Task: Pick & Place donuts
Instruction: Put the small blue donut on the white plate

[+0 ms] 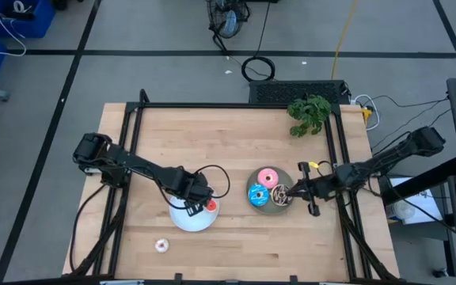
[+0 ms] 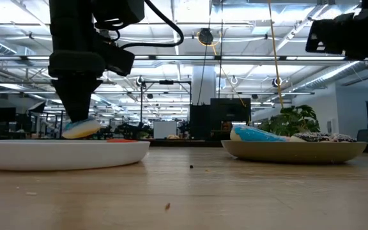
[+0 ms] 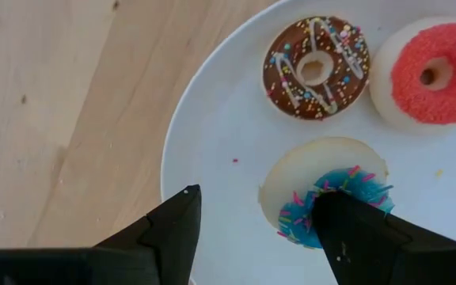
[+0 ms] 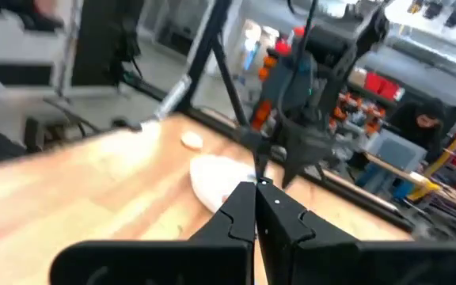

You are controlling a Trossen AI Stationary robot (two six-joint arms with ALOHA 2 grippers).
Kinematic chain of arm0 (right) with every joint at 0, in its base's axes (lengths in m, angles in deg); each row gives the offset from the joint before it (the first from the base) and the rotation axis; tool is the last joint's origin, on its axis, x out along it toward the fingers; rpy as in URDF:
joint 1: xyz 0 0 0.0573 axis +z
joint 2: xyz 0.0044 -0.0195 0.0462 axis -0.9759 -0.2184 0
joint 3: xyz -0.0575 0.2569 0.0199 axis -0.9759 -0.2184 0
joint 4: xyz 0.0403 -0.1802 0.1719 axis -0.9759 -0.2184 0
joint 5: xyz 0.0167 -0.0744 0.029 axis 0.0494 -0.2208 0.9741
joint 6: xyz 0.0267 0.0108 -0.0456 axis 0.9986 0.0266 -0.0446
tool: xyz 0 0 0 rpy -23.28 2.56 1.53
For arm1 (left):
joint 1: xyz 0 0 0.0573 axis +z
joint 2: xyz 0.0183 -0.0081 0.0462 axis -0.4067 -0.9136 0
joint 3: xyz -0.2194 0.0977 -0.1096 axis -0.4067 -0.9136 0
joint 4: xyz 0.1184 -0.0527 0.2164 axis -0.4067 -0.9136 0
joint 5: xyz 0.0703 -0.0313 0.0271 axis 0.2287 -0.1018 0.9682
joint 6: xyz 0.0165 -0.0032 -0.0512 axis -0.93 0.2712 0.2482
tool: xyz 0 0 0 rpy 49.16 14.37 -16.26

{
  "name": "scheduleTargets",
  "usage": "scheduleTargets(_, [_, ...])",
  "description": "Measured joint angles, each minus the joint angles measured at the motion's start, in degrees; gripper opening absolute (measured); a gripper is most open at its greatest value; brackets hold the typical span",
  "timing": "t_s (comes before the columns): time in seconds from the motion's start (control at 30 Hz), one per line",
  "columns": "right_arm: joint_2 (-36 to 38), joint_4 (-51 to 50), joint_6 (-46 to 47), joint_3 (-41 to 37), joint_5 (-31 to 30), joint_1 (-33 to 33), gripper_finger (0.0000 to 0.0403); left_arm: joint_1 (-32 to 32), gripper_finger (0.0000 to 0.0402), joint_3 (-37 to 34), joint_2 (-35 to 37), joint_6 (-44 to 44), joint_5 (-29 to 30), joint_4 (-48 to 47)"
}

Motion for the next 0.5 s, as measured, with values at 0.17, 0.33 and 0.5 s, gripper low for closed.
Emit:
scheduleTargets(0.17, [-11.8, 4.5, 0.1, 4.5, -0.9, -1.4, 0.0, -0.4, 0.0239, 0.0, 0.0, -0.2, 0.2, 0.1])
scheduleTargets(0.33, [-26.6, 4.7, 1.3, 12.8, -0.9, -2.0, 0.0, -1.1, 0.0239, 0.0, 0.0, -0.1, 0.1, 0.3])
scheduleTargets(0.5, [-40.5, 8.3, 2.2, 21.8, -1.1, -3.4, 0.0, -2.0, 0.0239, 0.0, 0.0, 0.7, 0.2, 0.5])
